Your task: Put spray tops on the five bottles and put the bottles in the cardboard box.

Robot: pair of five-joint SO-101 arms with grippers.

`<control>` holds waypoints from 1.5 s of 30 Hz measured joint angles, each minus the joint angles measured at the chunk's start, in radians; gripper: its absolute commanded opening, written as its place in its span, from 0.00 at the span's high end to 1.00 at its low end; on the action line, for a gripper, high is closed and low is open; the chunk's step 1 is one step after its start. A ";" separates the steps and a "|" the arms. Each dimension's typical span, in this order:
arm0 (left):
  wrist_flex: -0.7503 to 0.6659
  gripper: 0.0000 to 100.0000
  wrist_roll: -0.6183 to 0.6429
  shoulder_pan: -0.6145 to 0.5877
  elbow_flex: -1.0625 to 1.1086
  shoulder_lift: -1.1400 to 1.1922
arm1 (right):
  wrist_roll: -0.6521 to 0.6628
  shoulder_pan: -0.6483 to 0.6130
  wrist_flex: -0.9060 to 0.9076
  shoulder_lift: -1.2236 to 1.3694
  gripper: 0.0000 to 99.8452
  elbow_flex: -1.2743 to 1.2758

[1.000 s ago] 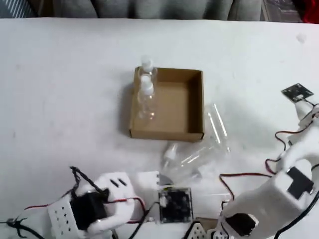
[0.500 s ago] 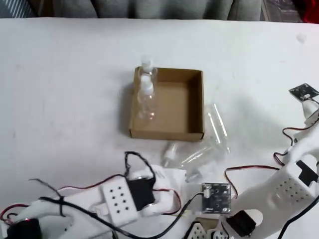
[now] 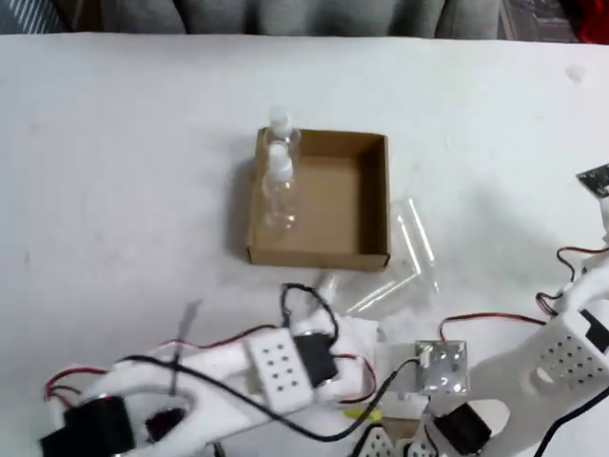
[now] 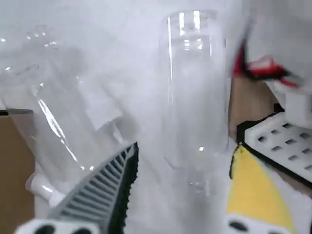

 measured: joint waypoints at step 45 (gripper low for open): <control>-0.169 0.72 0.207 -0.023 0.034 0.058 | -0.081 0.028 0.009 0.081 0.87 -0.011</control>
